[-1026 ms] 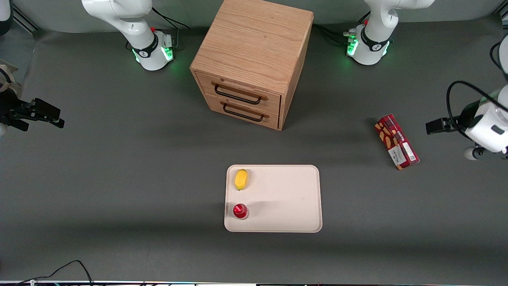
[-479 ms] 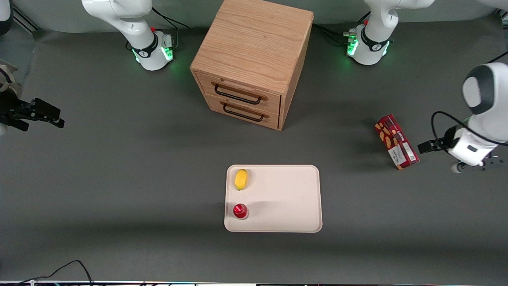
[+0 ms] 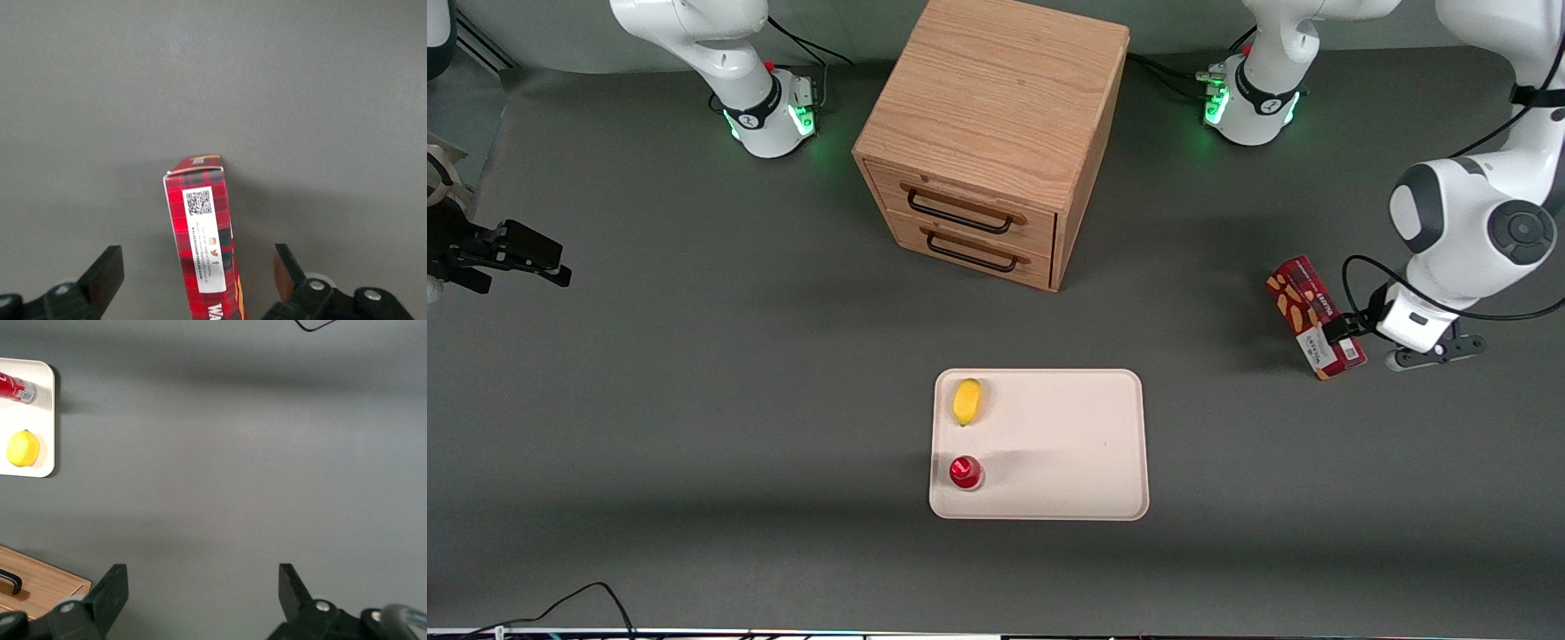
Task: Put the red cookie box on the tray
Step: 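Lower the open left gripper around the red cookie box and close, then lift the red cookie box upright with the left gripper, then carry the box over the white tray beside the red cup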
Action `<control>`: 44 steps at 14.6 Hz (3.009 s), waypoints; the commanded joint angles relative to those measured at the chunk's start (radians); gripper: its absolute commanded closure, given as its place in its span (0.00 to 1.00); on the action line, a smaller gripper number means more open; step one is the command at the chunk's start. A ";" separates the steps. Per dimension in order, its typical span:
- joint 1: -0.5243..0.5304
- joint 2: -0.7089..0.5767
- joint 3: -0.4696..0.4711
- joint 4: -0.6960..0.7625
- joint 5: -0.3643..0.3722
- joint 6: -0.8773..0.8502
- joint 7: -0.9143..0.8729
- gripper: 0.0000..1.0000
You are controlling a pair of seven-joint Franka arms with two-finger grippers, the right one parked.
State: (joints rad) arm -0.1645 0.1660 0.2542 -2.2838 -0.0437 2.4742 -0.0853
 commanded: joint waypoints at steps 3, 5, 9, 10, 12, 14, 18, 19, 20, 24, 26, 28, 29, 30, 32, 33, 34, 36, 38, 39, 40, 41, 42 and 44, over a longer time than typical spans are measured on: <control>-0.006 -0.022 0.005 -0.143 -0.033 0.182 0.004 0.00; -0.007 -0.016 0.005 -0.166 -0.057 0.221 0.004 0.09; -0.009 -0.006 0.002 -0.181 -0.062 0.253 0.004 0.77; -0.010 -0.008 0.002 -0.181 -0.062 0.253 0.004 0.94; -0.015 -0.013 0.000 -0.174 -0.062 0.243 0.004 1.00; -0.021 -0.038 -0.001 -0.152 -0.062 0.201 0.004 1.00; -0.021 -0.112 -0.001 0.031 -0.045 -0.146 0.009 1.00; -0.021 -0.124 -0.001 0.097 -0.039 -0.246 0.010 1.00; -0.023 -0.137 -0.001 0.162 -0.021 -0.342 0.012 1.00; -0.024 -0.145 -0.012 0.493 0.019 -0.750 0.022 1.00; -0.033 -0.125 -0.012 0.652 0.019 -0.910 0.022 1.00; -0.033 -0.106 -0.024 0.724 0.019 -0.969 0.022 1.00; -0.033 -0.103 -0.033 0.727 0.018 -0.968 0.016 1.00; -0.035 -0.092 -0.044 0.725 0.016 -0.963 0.001 1.00; -0.036 -0.056 -0.102 0.734 0.005 -0.942 -0.081 1.00; -0.038 -0.037 -0.152 0.745 0.007 -0.914 -0.150 1.00; -0.043 -0.014 -0.209 0.756 0.005 -0.890 -0.230 1.00; -0.046 0.067 -0.320 0.822 0.008 -0.865 -0.441 1.00; -0.061 0.165 -0.410 0.927 0.013 -0.864 -0.619 1.00; -0.079 0.214 -0.432 0.979 0.013 -0.860 -0.687 1.00; -0.107 0.262 -0.437 1.027 0.013 -0.842 -0.747 1.00; -0.136 0.306 -0.437 1.061 0.013 -0.815 -0.799 1.00; -0.160 0.351 -0.437 1.076 0.013 -0.773 -0.845 1.00; -0.187 0.426 -0.437 1.077 0.040 -0.657 -0.916 1.00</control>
State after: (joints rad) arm -0.3219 0.4823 -0.1882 -1.2908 -0.0341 1.7560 -0.9159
